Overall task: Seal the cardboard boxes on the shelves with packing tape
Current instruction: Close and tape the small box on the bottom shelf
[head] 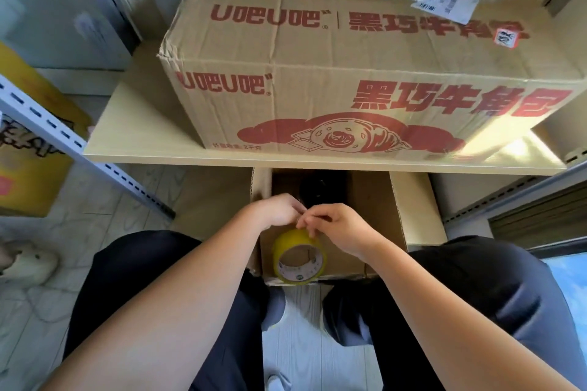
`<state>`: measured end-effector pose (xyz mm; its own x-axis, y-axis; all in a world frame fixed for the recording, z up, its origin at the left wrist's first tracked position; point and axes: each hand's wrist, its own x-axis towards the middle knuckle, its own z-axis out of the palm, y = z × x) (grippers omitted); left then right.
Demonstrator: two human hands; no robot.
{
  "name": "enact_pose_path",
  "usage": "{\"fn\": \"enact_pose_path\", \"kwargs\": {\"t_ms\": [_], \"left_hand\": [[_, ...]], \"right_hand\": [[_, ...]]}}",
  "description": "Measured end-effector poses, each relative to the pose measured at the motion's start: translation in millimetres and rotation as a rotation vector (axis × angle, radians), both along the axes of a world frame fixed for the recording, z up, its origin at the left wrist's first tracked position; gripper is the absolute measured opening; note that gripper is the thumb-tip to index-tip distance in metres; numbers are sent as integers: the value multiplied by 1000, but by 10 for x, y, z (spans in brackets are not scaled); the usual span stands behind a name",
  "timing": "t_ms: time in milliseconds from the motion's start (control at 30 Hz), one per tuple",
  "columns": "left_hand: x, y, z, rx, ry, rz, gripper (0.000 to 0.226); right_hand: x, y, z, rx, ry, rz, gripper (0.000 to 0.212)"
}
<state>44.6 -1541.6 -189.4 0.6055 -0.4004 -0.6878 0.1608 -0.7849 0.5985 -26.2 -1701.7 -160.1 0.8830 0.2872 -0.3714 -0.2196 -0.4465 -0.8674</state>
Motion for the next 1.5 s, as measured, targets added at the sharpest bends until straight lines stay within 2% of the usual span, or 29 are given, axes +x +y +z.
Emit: {"fn": "enact_pose_path", "kwargs": {"t_ms": [100, 167, 233, 333, 433, 600, 800, 933, 1000, 1067, 1133, 1267, 1367, 1500], "left_hand": [[-35, -6, -2, -13, 7, 0, 16], [-50, -2, -34, -68, 18, 17, 9], [-79, 12, -33, -85, -5, 38, 11], [-128, 18, -30, -90, -22, 57, 7], [-181, 0, -8, -51, -56, 100, 14], [-256, -4, -17, -22, -84, 99, 18], [-279, 24, 51, -15, -44, 147, 24], [-239, -84, 109, 61, 101, 241, 18], [-257, -123, 140, 56, 170, 295, 28], [-245, -160, 207, 37, 206, 300, 27], [-219, -117, 239, 66, 180, 246, 20], [-236, 67, 147, -71, 209, 131, 14], [-226, 77, 66, -62, 118, 37, 46], [-228, 32, 36, -18, 22, 40, 28]], "right_hand": [[-140, 47, 125, 112, -14, 122, 22], [-234, 35, 196, 193, 49, 265, 22], [-272, -8, 203, 172, 78, 344, 20], [-239, -69, 45, 23, -39, 229, 21], [-190, -106, -102, -35, -171, 66, 30], [-147, -104, -160, -123, -248, 44, 32], [-127, -67, -226, -139, -196, -50, 26], [-56, -103, -201, -158, -196, -96, 22], [-43, -104, -200, -158, -186, -104, 22], [-32, -100, -212, -159, -178, -116, 23], [-22, -82, -219, -162, -163, -107, 24], [-3, -39, -270, -195, -107, -84, 27], [21, -48, -279, -229, -86, -131, 31], [37, -60, -258, -220, -65, -172, 49]]}}
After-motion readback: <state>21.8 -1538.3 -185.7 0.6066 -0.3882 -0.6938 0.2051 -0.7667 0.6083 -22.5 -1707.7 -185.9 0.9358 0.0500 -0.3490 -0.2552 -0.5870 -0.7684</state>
